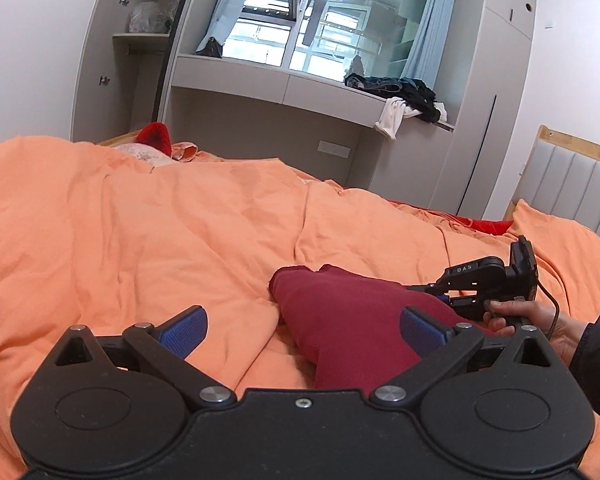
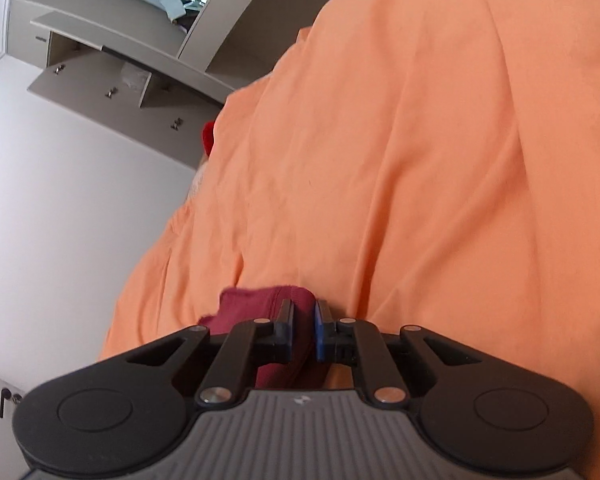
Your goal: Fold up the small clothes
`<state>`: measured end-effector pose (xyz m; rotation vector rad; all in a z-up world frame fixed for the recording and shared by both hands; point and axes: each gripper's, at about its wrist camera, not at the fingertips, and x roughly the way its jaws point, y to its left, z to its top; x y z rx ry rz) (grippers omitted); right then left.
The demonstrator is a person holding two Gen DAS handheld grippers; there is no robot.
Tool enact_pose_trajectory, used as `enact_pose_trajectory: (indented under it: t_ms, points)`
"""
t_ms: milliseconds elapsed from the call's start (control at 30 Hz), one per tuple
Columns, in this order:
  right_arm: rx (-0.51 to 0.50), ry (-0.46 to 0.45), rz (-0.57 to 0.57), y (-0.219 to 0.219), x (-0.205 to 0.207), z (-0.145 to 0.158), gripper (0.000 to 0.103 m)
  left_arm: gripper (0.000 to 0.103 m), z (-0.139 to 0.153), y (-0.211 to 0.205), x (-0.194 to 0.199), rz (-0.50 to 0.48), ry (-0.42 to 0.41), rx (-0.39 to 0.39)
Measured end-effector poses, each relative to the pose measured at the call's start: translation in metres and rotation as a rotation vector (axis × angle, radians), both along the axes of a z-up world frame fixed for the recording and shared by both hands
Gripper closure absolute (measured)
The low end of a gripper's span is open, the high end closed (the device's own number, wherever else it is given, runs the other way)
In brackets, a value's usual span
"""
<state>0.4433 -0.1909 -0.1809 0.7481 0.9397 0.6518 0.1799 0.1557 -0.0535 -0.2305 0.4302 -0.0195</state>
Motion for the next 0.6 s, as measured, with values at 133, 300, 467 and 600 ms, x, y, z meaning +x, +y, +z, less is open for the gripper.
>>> enact_pose_trajectory:
  t_ms: [133, 300, 467, 600]
  points:
    - [-0.096, -0.045, -0.025, -0.002, -0.025, 0.039, 0.011, 0.001, 0.000, -0.002, 0.001, 0.029, 0.004, 0.013]
    - [-0.421, -0.322, -0.063, -0.004, -0.127, 0.124, 0.005, 0.001, -0.003, -0.002, -0.002, 0.080, 0.034, 0.052]
    - [-0.567, -0.541, -0.043, 0.021, -0.259, 0.161, 0.000, 0.001, 0.005, -0.007, -0.022, 0.129, 0.015, 0.063]
    - [-0.606, -0.601, -0.020, 0.035, -0.330, 0.164, 0.000, 0.001, 0.007, -0.026, -0.040, 0.124, 0.059, 0.115]
